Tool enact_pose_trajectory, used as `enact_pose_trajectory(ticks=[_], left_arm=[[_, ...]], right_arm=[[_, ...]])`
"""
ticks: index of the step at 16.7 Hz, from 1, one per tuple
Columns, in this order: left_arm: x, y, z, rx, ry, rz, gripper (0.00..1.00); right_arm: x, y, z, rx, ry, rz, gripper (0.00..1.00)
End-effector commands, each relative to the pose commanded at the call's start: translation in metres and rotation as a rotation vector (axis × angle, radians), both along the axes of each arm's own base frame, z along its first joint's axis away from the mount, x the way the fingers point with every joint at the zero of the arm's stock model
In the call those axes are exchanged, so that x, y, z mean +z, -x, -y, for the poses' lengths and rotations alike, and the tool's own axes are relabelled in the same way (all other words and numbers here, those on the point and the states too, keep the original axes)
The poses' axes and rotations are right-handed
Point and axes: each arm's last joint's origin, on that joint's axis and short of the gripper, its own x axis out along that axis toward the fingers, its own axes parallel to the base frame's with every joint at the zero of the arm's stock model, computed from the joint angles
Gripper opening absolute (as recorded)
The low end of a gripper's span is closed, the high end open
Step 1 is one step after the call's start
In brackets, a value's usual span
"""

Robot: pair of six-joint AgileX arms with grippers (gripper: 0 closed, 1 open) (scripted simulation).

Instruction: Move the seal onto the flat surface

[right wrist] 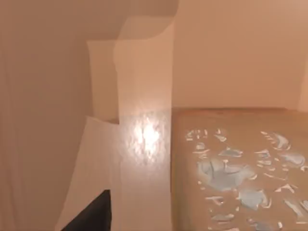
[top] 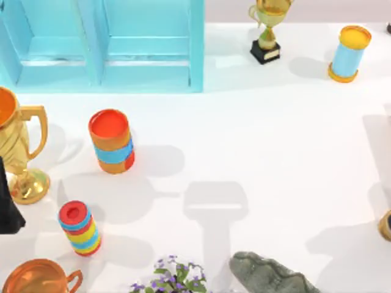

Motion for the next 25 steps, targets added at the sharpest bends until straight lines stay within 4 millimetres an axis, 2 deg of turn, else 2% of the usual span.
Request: enact_pose_trajectory(ticks=[2, 6, 19, 25], left_arm=[[0.0, 0.0, 0.0, 0.0, 0.0, 0.0, 1.0], [0.0, 0.0, 0.0, 0.0, 0.0, 0.0, 1.0], [0.0, 0.0, 0.0, 0.0, 0.0, 0.0, 1.0], [0.0, 0.0, 0.0, 0.0, 0.0, 0.0, 1.0]], right_arm=[[-0.0103, 0.0019, -0.0008, 0.0, -0.004, -0.007, 1.0], [-0.0108, 0.002, -0.0008, 0.0, -0.004, -0.007, 1.0], [-0.0108, 0.002, -0.0008, 0.0, -0.004, -0.007, 0.02], [-0.0108, 0.002, -0.0008, 0.0, -0.004, -0.007, 0.0]])
